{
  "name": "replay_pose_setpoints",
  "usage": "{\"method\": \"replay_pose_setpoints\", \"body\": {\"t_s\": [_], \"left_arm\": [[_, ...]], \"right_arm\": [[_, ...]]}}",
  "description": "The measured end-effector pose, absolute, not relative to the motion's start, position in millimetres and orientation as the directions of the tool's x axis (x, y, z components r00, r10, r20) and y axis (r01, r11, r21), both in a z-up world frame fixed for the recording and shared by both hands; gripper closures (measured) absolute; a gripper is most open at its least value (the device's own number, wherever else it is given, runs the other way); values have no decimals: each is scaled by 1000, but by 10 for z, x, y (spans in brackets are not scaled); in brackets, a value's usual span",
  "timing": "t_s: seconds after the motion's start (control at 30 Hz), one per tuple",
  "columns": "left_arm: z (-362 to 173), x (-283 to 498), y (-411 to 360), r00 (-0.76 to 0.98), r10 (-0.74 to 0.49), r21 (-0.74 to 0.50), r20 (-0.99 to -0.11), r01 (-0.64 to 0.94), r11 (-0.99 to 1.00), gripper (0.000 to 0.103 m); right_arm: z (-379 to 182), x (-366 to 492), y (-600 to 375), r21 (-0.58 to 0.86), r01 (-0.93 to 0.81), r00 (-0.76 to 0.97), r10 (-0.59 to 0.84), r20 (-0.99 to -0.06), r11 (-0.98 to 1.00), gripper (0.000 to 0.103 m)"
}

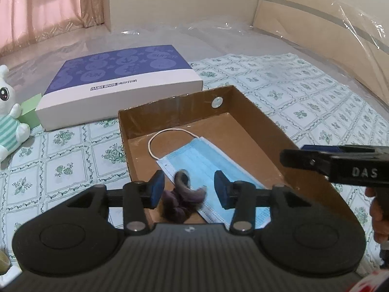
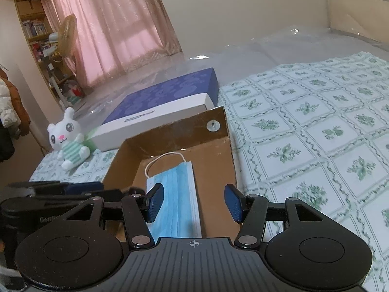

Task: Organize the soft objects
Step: 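Carry mask and scrunchie over the box and open both grippers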

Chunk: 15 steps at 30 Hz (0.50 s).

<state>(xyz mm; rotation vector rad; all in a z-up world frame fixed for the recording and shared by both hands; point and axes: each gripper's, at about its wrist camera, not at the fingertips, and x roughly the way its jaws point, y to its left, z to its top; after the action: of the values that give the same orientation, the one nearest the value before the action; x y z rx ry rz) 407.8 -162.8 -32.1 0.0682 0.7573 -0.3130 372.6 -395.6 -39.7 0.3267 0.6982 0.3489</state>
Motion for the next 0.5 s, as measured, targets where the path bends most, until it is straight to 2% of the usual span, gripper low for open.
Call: {"method": "replay_pose_setpoints", "body": {"t_s": [0.07,0.33,0.5], "left_arm": [[-298,4036,-1626,682,-256,-49,-685,308,950,61],[-151,3667,-1519,675,-280,-69,-682,322,944,48],[-21,3318,-1387,677,-306,-106,-669,321,941,48]], "right_arm": [[-372,3637,-3974,403,-202,715,416,-562,892,47],[-242,3208,-4023,409,-211,724,423,-545,888,47],[-165,2901,-4001,416,-213,732,426,-532,884,46]]}}
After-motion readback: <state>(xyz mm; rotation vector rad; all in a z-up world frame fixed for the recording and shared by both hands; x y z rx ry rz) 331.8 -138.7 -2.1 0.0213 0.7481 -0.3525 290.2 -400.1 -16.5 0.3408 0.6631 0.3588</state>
